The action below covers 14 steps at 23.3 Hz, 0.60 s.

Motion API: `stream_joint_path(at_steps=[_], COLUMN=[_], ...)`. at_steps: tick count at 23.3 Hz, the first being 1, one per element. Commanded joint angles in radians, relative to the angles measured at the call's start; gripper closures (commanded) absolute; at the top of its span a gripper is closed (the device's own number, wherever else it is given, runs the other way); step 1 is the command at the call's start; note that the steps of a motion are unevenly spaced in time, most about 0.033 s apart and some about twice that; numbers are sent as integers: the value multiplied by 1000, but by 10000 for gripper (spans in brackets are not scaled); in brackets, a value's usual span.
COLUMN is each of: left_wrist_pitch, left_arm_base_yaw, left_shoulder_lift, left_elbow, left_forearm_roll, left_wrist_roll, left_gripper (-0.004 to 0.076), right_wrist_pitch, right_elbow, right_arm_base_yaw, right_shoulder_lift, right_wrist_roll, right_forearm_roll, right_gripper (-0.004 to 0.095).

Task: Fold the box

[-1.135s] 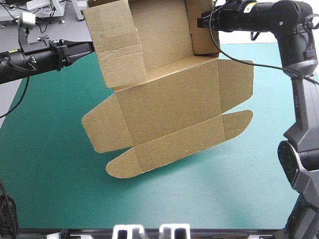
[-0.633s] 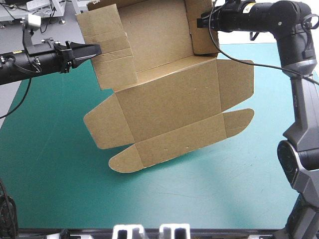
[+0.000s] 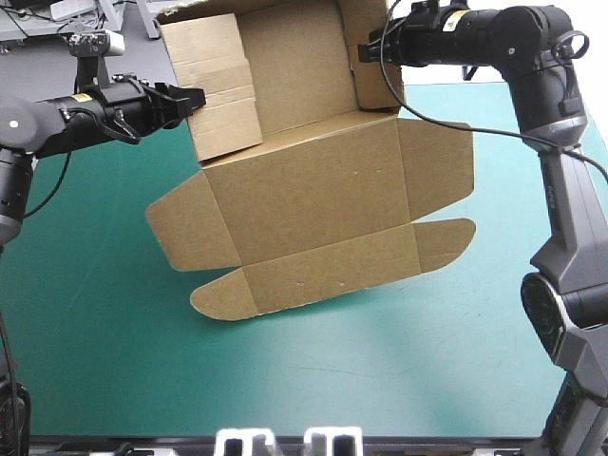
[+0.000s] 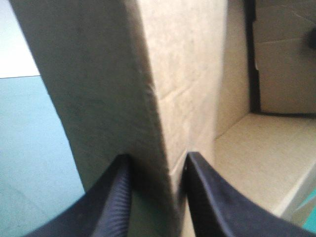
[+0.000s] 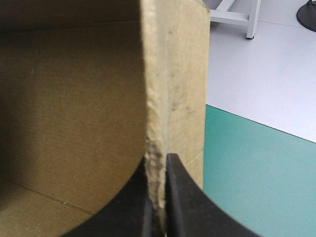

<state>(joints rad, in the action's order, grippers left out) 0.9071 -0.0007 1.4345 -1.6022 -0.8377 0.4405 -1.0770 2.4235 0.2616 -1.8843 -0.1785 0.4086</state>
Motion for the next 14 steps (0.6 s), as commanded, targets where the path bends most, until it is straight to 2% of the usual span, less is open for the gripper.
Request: stream_joint_path(at_steps=[1, 2, 5, 8, 11, 14], left_wrist_pitch=[-98, -119, -115, -106, -104, -58], left_arm_base_yaw=[-21, -21, -22, -58, -97, -152], left_shoulder_lift=[-33, -29, -18, -28, -49, -52], left_elbow=[-26, -26, -26, -26, -28, -62], left_forearm_roll=[-67, -62, -60, -62, -30, 152], left_wrist_roll=[-28, -28, -57, -98, -102, -201], left_gripper=[640, 737, 734, 734, 734, 734], right_wrist_pitch=[16, -2, -70, -179, -179, -179], right_elbow=[25, 25, 25, 23, 23, 7], right_arm_base_yaw=[28, 28, 28, 28, 38, 58], right_shoulder_lift=[63, 67, 81, 94, 106, 109], right_wrist_roll=[20, 30, 54, 112, 148, 160], right_forearm_roll=[109, 109, 65, -40, -30, -32], right_gripper=[917, 917, 916, 916, 913, 911])
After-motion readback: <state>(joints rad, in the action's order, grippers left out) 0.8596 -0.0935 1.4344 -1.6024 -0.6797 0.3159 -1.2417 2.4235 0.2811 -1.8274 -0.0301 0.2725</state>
